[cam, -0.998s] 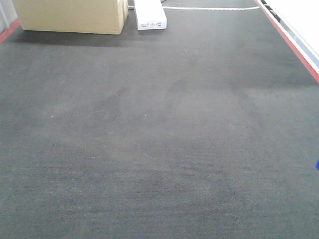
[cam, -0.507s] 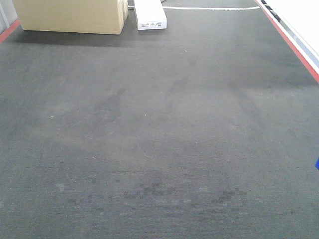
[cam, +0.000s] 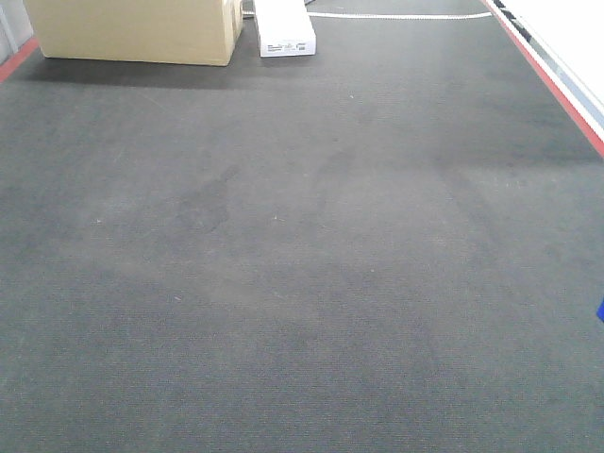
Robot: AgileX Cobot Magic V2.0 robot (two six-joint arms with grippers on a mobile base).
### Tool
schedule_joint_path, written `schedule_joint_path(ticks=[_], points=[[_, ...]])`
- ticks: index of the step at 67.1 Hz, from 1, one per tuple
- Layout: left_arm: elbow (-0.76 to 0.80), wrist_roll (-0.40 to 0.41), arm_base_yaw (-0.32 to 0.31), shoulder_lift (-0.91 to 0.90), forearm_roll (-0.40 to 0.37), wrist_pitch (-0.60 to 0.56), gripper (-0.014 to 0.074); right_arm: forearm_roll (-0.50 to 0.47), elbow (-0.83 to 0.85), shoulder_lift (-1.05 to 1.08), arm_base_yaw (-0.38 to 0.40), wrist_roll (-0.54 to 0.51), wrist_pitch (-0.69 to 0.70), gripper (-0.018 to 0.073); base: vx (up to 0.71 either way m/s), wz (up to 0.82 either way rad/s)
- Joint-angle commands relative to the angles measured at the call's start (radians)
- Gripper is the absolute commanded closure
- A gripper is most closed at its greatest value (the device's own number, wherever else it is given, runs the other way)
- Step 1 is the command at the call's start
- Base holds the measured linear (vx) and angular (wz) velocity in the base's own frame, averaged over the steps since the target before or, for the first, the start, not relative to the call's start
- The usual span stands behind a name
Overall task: Pour parts from conveyor to right shelf
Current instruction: 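Drive away from the conveyor holding the blue part in the right gripper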
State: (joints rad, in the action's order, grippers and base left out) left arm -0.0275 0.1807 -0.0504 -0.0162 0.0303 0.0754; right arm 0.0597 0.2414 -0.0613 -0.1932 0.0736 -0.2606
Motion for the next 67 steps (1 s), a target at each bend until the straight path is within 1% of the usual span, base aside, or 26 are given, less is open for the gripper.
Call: schedule_joint_path(ticks=[1, 33, 67], points=[[-0.022, 0.004, -0.003, -0.009, -0.009, -0.075, 0.0603, 0.002, 0.028, -0.012, 0.005, -0.008, 0.077, 0.0564, 0.0, 0.0], [-0.022, 0.004, -0.003, -0.009, -0.009, -0.075, 0.0603, 0.002, 0.028, -0.012, 0.005, -0.008, 0.077, 0.0564, -0.08, 0.02], [-0.022, 0.004, -0.003, -0.009, -0.009, -0.075, 0.0603, 0.002, 0.028, -0.012, 0.005, -0.008, 0.077, 0.0564, -0.33, -0.02]])
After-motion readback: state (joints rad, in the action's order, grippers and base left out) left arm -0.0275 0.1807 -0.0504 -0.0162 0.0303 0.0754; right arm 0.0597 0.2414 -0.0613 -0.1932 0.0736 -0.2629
